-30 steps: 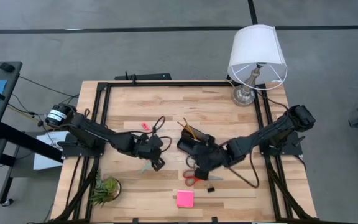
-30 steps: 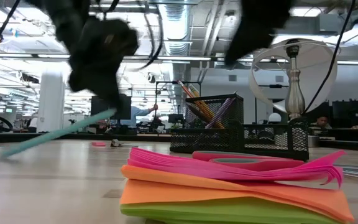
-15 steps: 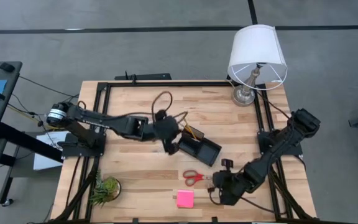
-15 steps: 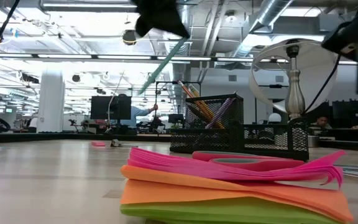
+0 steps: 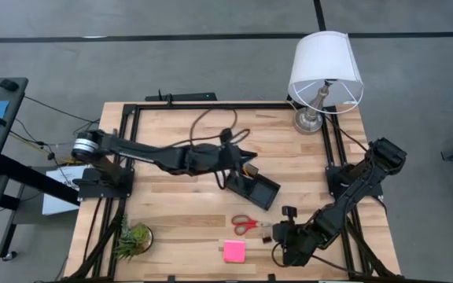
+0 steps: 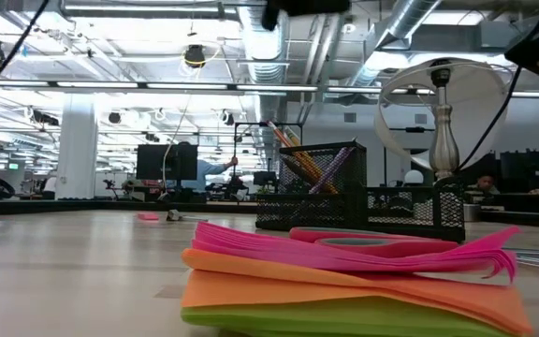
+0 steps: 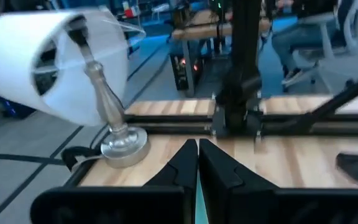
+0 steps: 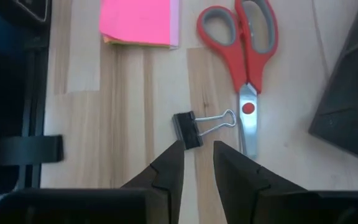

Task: Pick and place office supplies into organizer
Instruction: Put the blue pen into the desk organizer

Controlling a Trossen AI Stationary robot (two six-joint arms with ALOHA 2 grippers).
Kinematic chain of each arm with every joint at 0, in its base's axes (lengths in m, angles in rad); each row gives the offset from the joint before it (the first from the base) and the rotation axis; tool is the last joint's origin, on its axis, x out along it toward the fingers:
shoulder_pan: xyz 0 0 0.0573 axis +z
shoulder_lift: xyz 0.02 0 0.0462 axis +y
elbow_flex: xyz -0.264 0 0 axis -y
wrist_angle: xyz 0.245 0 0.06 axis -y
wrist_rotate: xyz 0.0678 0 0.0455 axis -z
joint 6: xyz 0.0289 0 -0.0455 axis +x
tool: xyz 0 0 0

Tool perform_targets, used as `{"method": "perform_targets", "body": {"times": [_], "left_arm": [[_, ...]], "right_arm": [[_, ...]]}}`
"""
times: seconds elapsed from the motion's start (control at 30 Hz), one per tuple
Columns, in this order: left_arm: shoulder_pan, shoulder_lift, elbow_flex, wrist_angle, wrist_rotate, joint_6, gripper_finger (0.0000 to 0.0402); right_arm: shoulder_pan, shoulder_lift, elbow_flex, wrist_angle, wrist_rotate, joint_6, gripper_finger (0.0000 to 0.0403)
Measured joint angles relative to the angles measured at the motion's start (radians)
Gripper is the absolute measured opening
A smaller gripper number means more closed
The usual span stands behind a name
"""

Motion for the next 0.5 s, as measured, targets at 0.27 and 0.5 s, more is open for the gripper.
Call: {"method": "perform_targets", "body": {"times": [0.27,0.5], "left_arm": [[0.022,0.152,-0.001,0.024,-0.059,-0.008,0.0000],[0.019,0.211,-0.001,-0.055,-0.059,-0.061,0.0000]], "right_arm": [[0.008,0.000,0.000,0.009,0.000,0.080,0.0081],[0.036,0.000,0.000,0.020,0.021,0.082,0.0081]]}}
